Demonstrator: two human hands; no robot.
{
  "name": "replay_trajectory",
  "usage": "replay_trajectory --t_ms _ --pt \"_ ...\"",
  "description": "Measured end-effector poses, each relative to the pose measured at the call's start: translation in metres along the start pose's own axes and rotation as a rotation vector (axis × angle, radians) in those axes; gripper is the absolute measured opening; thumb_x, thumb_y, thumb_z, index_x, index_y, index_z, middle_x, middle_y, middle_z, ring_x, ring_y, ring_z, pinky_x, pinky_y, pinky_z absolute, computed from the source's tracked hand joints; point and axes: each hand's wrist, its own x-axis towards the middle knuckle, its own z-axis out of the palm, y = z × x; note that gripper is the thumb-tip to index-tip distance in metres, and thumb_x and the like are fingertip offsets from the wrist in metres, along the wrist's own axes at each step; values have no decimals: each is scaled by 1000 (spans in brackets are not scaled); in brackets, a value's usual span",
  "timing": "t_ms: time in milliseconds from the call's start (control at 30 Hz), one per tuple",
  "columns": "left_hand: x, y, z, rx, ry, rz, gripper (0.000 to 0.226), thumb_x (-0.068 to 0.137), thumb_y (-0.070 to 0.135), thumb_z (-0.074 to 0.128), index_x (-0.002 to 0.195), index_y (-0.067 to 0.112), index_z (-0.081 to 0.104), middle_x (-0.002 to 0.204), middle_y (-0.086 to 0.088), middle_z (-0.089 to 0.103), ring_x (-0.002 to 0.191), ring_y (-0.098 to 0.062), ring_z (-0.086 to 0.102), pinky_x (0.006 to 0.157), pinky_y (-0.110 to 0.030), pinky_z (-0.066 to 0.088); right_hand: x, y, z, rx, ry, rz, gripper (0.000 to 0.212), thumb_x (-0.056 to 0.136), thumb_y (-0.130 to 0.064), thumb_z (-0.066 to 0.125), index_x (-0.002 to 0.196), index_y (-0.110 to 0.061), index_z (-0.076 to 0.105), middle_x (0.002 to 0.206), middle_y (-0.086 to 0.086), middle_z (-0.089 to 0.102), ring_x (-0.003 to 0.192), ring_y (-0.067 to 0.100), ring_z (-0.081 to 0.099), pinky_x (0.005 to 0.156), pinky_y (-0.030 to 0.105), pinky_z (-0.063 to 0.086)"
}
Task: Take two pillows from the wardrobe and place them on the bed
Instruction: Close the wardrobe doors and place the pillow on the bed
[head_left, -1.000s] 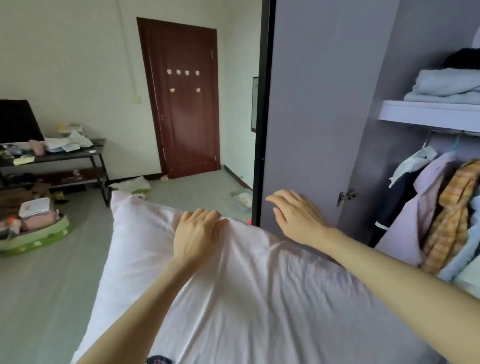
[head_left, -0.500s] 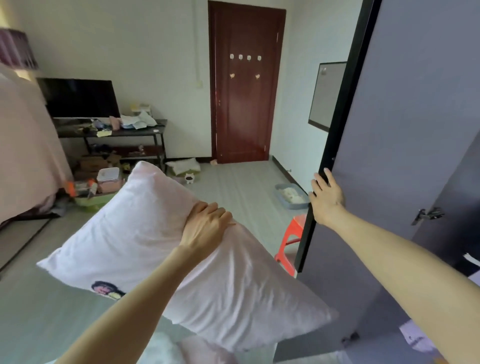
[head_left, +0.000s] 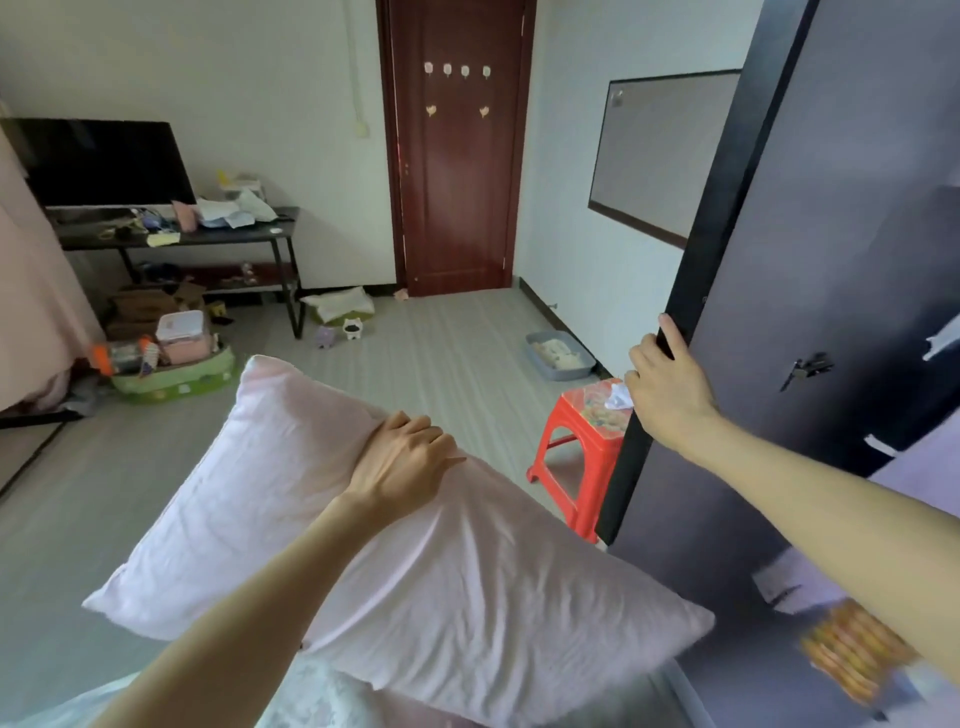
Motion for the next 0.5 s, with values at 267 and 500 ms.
replay_trajectory --t_ms 267,500 --pt "10 83 15 -3 -61 320 23 70 28 72 54 18 61 48 3 59 50 -19 58 52 -20 46 -114 17 17 148 49 54 27 88 -27 46 98 -14 68 102 7 66 115 29 51 115 50 19" --pt "57 155 27 -64 35 494 37 84 35 40 58 17 61 54 2 62 56 -19 60 62 -27 31 -211 54 62 113 -207 256 39 93 -27 36 120 -6 55 137 17 48 137 35 25 114 53 3"
